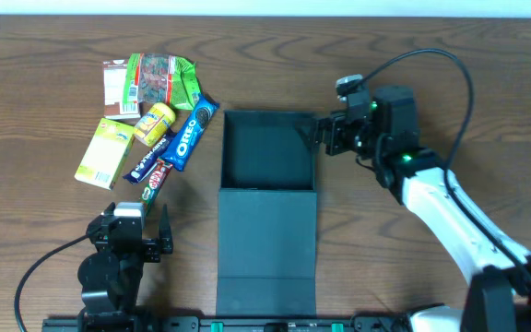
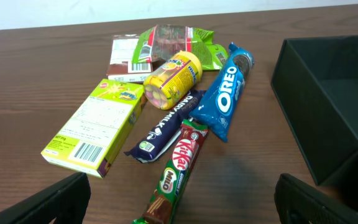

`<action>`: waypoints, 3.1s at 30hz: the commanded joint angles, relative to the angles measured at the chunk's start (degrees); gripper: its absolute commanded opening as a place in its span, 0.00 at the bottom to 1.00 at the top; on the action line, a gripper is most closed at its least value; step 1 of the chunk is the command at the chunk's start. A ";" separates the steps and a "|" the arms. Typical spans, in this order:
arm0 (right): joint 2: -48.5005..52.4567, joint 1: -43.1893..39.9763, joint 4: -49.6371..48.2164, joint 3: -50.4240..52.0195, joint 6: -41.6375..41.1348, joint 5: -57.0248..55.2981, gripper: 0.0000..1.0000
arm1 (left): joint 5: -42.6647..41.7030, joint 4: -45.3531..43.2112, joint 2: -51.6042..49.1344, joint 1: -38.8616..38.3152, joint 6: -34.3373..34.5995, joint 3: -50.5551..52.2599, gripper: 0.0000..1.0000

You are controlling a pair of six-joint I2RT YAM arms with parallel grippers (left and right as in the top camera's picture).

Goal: Pack container
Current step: 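Grasp the green box edge with the right gripper and rotate it, then drag the box with the right gripper back to table center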

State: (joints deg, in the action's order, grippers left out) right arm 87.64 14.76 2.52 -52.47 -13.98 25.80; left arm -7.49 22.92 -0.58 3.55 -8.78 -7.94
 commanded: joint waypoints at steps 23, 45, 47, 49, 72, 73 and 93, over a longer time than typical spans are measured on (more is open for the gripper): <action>11.58 2.32 10.01 -0.81 -1.18 -24.70 0.24 | 0.00 0.33 0.37 0.17 0.68 1.14 0.96; 10.14 -17.22 24.11 -9.75 -25.64 -28.94 0.02 | 0.00 0.33 0.37 0.17 0.68 1.14 0.96; 10.14 -17.09 25.18 -9.75 -32.35 -28.15 0.01 | 0.00 0.33 0.37 0.17 0.68 1.14 0.96; 10.14 -17.09 26.77 -9.75 -38.23 -26.29 0.02 | 0.00 0.31 0.37 0.17 0.68 1.14 0.96; 10.14 -16.98 34.12 -9.75 -67.23 -21.00 0.02 | 0.00 0.33 0.37 0.17 0.68 1.14 0.96; 10.14 -16.98 34.10 -9.75 -66.25 -20.81 0.12 | 0.00 0.31 0.37 0.17 0.68 1.14 0.96; -14.25 -13.03 20.59 -9.77 11.74 -18.60 0.93 | 0.00 0.31 0.37 0.17 0.68 1.14 0.96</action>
State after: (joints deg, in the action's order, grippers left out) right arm 74.74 -0.97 23.49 -62.19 -34.06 -1.69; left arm -7.49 22.92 -0.58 3.55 -8.78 -7.94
